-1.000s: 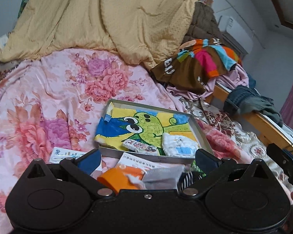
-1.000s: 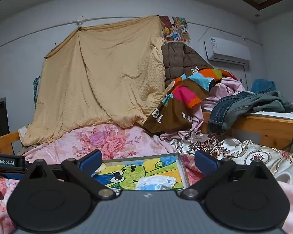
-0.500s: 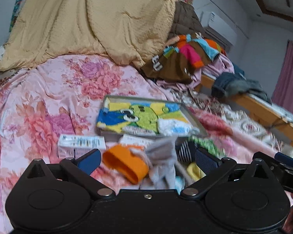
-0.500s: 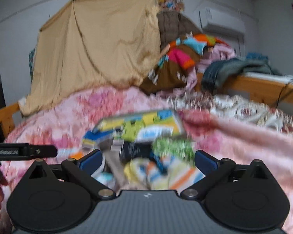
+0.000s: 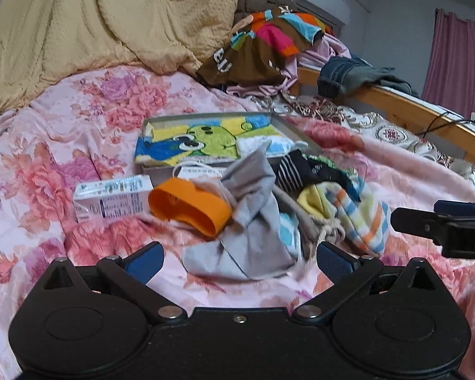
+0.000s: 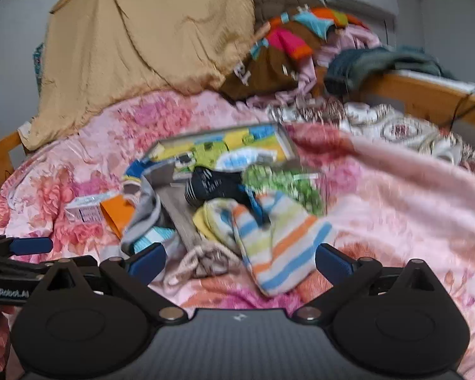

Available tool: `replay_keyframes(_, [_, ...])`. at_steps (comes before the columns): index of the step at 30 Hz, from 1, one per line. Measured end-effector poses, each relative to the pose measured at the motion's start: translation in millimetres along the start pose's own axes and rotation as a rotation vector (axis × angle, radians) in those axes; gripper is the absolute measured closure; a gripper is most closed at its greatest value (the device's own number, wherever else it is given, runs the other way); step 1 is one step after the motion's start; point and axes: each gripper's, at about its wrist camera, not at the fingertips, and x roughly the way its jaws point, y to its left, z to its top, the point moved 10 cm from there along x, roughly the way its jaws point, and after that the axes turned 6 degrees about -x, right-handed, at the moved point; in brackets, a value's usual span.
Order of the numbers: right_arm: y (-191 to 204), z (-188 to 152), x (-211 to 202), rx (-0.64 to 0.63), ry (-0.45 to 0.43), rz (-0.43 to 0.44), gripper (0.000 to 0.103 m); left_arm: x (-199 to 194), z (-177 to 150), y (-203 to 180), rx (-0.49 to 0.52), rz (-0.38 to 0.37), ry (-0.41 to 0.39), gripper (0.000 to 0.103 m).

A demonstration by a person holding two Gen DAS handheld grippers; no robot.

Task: Organize soft objects
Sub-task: 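Withdraw both grippers from the tray back toward the clothing pile, then grasp the striped sock with the right gripper while the left gripper grasps the grey cloth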

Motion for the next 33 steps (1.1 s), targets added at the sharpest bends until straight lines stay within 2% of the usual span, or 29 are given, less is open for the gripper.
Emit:
replay_keyframes(5, [-2.2,-11.0,12.1,0.012,0.078,0.003,0.000,4.0,-6.9,-3.1,0.015,-0.001,0.024,0.001])
replay_keyframes(14, [-0.2,-17.0,22.8,0.002,0.134,0.002,0.000,14.2,-15.6,-9.1,0.074,-0.006,0.054,0.001])
replay_keyframes(22, [-7.4,-14.1,33.9,0.037,0.148,0.001,0.000,25.9,-12.8,-12.2,0.128,-0.022,0.059,0.001])
replay_keyframes(30, [-2.5,-2.6,60.5,-0.102,0.135,-0.013,0.000,43.7,-10.7,-14.8,0.230,-0.059,0.090,0.001])
replay_keyframes(33, [0.9,7.5,62.6,-0.182,0.116,0.039,0.000,46.9,-10.1,-13.9,0.270,-0.065,0.092,0.001])
